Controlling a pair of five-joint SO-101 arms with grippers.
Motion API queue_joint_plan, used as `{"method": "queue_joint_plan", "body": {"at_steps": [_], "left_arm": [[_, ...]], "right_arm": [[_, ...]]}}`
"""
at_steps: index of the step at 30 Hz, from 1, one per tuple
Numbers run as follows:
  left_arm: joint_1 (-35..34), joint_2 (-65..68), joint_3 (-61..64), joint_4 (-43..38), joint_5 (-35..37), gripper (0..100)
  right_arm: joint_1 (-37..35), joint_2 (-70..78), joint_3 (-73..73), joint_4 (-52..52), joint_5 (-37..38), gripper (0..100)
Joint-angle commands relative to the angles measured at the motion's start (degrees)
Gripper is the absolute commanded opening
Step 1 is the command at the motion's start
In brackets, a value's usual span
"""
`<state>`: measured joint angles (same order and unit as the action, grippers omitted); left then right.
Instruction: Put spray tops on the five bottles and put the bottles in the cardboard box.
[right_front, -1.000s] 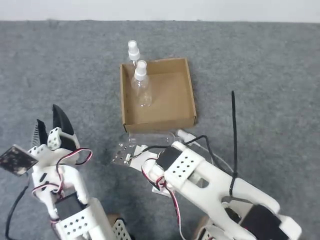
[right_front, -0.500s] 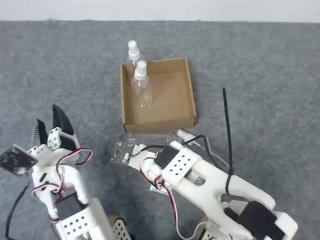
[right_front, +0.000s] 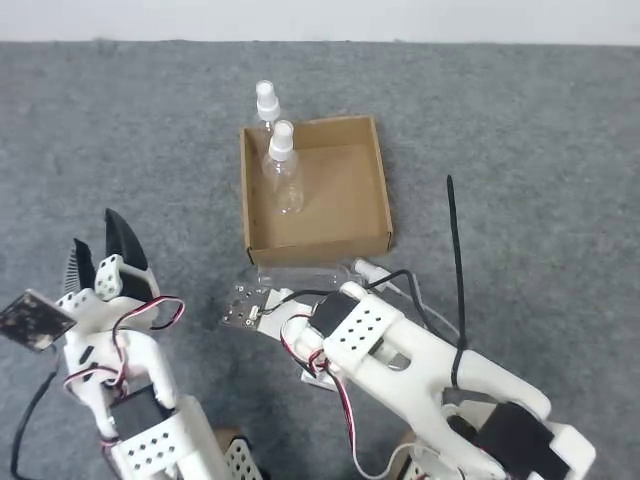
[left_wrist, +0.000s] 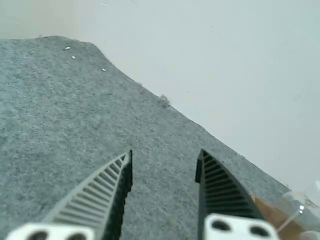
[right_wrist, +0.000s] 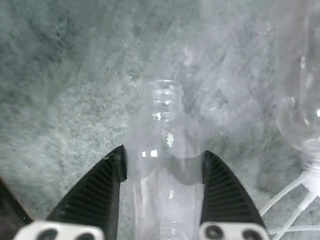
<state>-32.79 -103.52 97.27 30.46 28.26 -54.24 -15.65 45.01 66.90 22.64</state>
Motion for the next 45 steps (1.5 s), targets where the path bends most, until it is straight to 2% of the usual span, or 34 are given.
{"method": "queue_joint_plan", "body": {"at_steps": [1, 11, 20, 28, 38, 45], "left_arm": [[0.0, -0.8, -0.7, -2.0, -0.6, 20], [0.0, -0.8, -0.7, -2.0, -0.6, 20], [0.0, -0.8, -0.7, -2.0, -0.6, 20], [0.1, -0.8, -0.7, -2.0, -0.6, 20], [0.1, -0.8, -0.7, -2.0, -0.6, 20], [0.2, -0.9, -0.7, -1.2, -0.6, 20]], "right_arm": [[-0.4, -4.0, -4.0, 3.0, 0.1, 8.0], [-0.4, -18.2, -3.1, 10.2, 0.1, 8.0], [0.0, -29.8, 0.5, 10.8, 0.0, 7.7], [8.8, -35.3, 0.4, 11.2, 0.0, 8.0], [10.8, -44.6, 0.5, 11.2, -6.7, 8.0], [20.1, -47.8, 0.5, 7.3, -9.9, 8.0]]}}
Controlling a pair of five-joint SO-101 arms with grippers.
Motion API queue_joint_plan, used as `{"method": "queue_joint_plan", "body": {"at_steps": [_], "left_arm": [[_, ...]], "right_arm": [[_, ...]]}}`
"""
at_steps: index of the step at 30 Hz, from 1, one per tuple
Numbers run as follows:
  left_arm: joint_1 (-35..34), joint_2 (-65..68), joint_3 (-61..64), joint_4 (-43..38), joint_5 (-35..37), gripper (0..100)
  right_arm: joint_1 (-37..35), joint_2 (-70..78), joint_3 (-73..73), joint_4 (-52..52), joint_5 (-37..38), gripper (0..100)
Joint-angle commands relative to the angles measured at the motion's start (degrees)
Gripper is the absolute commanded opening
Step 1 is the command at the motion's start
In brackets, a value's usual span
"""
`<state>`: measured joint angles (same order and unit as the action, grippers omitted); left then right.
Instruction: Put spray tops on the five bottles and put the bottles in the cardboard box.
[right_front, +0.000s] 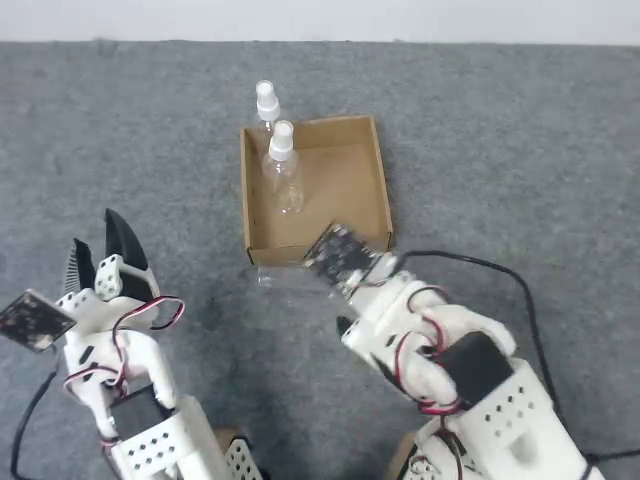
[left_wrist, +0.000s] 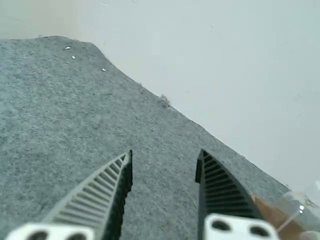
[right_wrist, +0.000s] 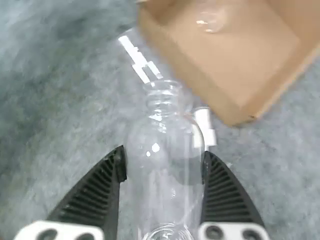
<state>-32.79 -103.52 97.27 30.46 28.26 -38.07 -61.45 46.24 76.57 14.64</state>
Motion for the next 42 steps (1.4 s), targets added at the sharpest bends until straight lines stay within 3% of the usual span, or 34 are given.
{"method": "queue_joint_plan", "body": {"at_steps": [1, 9, 18, 31, 42], "left_arm": [[0.2, -0.9, -0.7, -1.1, -0.7, 20], [0.2, -0.9, -0.7, -1.1, -0.7, 20], [0.3, -0.9, -0.7, -1.1, -0.7, 20], [0.3, -0.9, -0.7, -1.0, -0.7, 20], [2.1, -0.9, -0.7, -0.9, -0.7, 20]], "right_arm": [[5.0, -1.9, -0.7, -3.2, -2.8, 8.0], [10.1, -2.4, -0.7, -6.5, -8.3, 7.8], [19.3, -2.4, -0.7, -10.7, -8.6, 7.6], [20.9, -2.6, -0.7, -10.8, -8.6, 7.6], [30.2, -11.2, 1.1, -12.2, -12.6, 7.6]]}}
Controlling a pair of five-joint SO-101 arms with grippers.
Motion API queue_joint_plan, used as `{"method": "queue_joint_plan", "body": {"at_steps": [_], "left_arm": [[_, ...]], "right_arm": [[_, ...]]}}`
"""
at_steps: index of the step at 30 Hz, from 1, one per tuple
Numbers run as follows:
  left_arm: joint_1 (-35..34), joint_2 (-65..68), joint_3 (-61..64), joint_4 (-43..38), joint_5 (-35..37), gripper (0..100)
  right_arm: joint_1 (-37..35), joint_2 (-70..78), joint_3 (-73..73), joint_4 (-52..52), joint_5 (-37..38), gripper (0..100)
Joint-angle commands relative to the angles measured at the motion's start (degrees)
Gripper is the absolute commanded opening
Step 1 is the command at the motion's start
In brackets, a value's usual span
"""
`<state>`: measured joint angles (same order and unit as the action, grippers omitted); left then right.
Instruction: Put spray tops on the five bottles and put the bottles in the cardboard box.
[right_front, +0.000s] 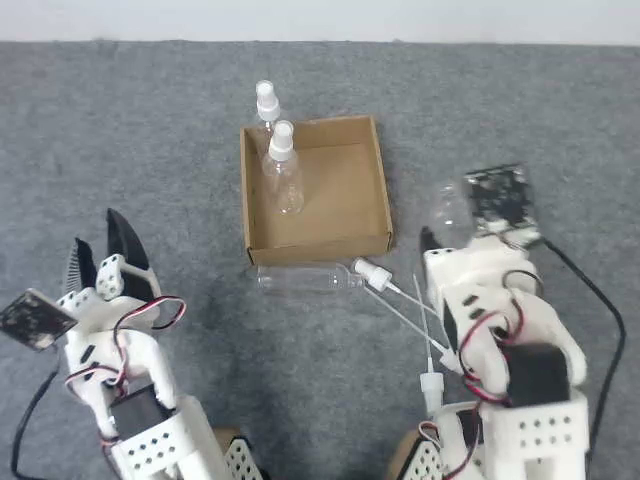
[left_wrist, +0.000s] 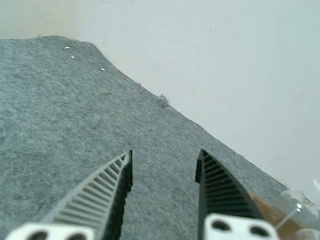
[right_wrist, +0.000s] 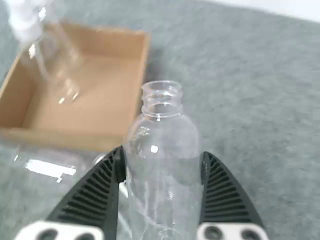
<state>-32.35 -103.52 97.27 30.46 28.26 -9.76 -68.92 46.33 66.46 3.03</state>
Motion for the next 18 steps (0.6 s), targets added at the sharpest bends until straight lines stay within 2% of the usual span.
{"method": "queue_joint_plan", "body": {"at_steps": [1, 9, 18], "left_arm": [[1.8, -0.9, -0.7, -0.9, -0.7, 20], [2.0, -0.9, -0.7, -0.9, -0.7, 20], [1.9, -0.8, -0.7, -0.8, -0.7, 20]], "right_arm": [[2.2, -4.7, 1.8, -3.0, -1.0, 7.6], [8.1, -14.5, 7.5, -7.9, -1.1, 7.6], [14.4, -24.5, 8.2, -8.2, -1.1, 7.6]]}}
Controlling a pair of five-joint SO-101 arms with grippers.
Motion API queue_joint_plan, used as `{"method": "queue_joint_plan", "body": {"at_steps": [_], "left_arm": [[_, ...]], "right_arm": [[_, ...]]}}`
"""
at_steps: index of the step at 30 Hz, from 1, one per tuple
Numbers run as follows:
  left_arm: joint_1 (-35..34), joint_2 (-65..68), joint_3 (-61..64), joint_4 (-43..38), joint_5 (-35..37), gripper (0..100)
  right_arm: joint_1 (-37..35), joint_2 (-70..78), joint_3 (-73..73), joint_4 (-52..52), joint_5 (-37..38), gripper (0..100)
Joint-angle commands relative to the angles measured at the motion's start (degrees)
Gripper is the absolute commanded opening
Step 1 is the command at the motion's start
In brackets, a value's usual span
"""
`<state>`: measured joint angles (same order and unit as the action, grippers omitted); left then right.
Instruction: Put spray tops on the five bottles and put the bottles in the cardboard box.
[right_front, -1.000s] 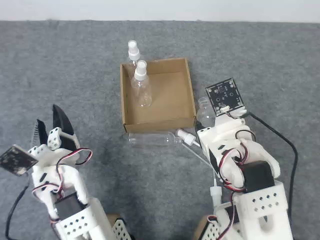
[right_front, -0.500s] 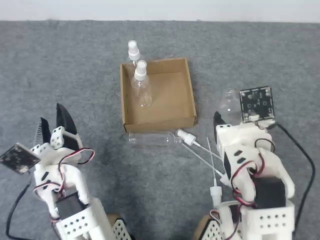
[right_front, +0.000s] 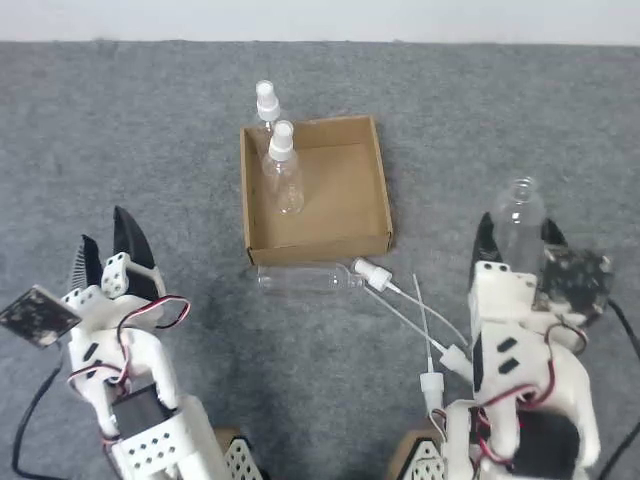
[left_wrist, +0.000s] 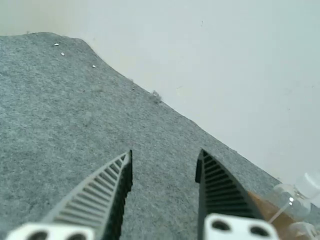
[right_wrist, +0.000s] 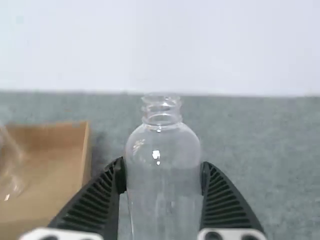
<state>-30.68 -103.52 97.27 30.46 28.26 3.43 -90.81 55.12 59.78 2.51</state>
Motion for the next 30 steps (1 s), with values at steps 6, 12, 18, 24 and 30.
{"method": "queue_joint_plan", "body": {"at_steps": [6, 12, 18, 24, 30], "left_arm": [[0.3, -1.0, -0.7, 0.2, -0.7, 20], [0.3, -1.0, -0.7, 0.2, -0.7, 20], [0.4, -1.0, -0.7, 0.2, -0.7, 20], [0.4, -1.0, -0.7, 0.2, -0.7, 20], [3.1, -1.1, -0.7, 0.1, -0.4, 20]], "right_arm": [[1.3, -6.5, -0.5, -1.0, 0.1, 7.6], [6.1, -10.1, 1.8, -0.7, 0.0, 7.9], [12.1, -13.4, 6.3, -0.7, -0.1, 7.6], [17.7, -13.2, 11.9, -0.7, -0.3, 7.6], [17.7, -13.2, 20.1, -2.9, -0.6, 7.6]]}}
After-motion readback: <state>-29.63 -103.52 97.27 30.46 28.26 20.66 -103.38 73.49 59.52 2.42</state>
